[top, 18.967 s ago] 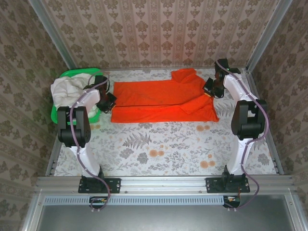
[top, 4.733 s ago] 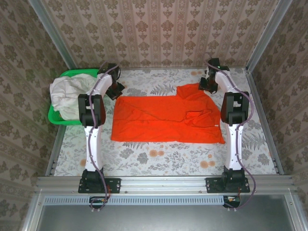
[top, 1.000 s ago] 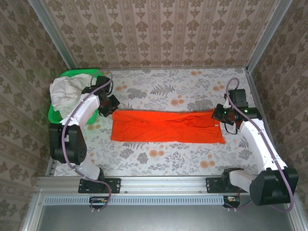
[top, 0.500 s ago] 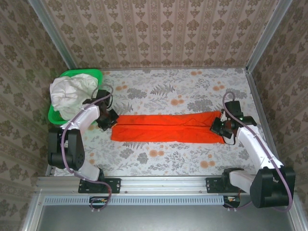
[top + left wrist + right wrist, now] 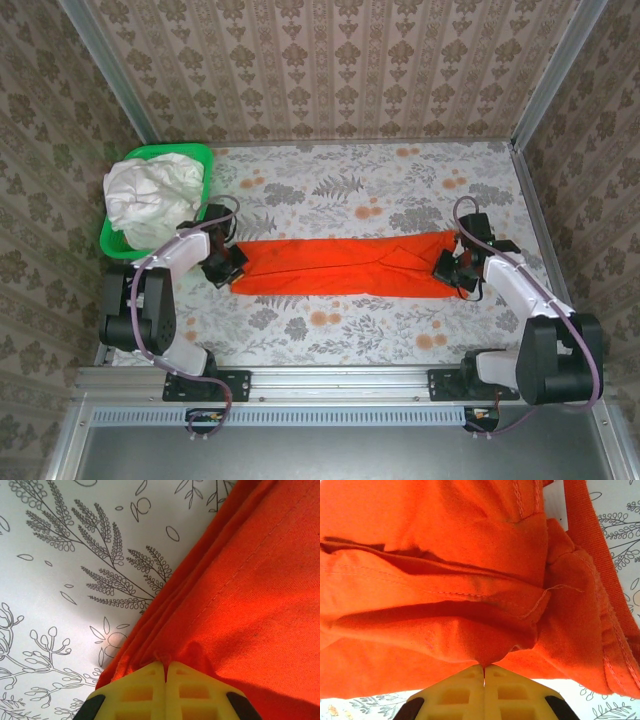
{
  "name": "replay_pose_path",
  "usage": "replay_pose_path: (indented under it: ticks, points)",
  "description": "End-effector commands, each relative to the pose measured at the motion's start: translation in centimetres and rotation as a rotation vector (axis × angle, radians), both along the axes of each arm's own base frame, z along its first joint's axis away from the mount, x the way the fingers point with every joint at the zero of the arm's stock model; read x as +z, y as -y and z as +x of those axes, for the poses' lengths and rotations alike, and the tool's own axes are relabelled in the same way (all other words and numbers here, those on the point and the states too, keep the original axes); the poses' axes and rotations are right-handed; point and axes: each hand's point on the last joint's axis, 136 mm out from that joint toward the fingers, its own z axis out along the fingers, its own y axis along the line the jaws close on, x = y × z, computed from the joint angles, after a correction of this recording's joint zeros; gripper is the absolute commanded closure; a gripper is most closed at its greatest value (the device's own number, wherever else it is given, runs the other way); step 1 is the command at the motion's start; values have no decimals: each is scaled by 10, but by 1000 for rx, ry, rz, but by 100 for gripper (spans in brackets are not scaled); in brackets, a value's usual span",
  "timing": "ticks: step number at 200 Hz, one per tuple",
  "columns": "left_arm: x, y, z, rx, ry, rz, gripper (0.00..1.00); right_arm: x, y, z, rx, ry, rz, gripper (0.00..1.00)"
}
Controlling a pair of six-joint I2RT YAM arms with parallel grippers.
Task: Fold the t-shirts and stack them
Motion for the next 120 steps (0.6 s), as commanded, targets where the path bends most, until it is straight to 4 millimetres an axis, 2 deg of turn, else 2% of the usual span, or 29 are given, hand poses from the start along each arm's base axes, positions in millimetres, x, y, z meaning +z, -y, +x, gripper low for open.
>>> replay_pose_path:
  ticks: [1,30,64,85,120]
  points:
    - [-4,-1,-4,8,-10,11,100,-6,-2,-7,-16,-39,12,100]
    - [-4,-1,0,17,-7,9,99,0,0,-9,-36,-27,7,100]
    - [12,-3,5,14,25,26,100,17,4,-14,-54,15,-15,100]
    - [10,-6,3,11,26,31,100,10,2,-23,-60,-7,2,100]
    - [-8,-4,-4,13,-26,25,97,-10,-4,-29,-62,-72,35,100]
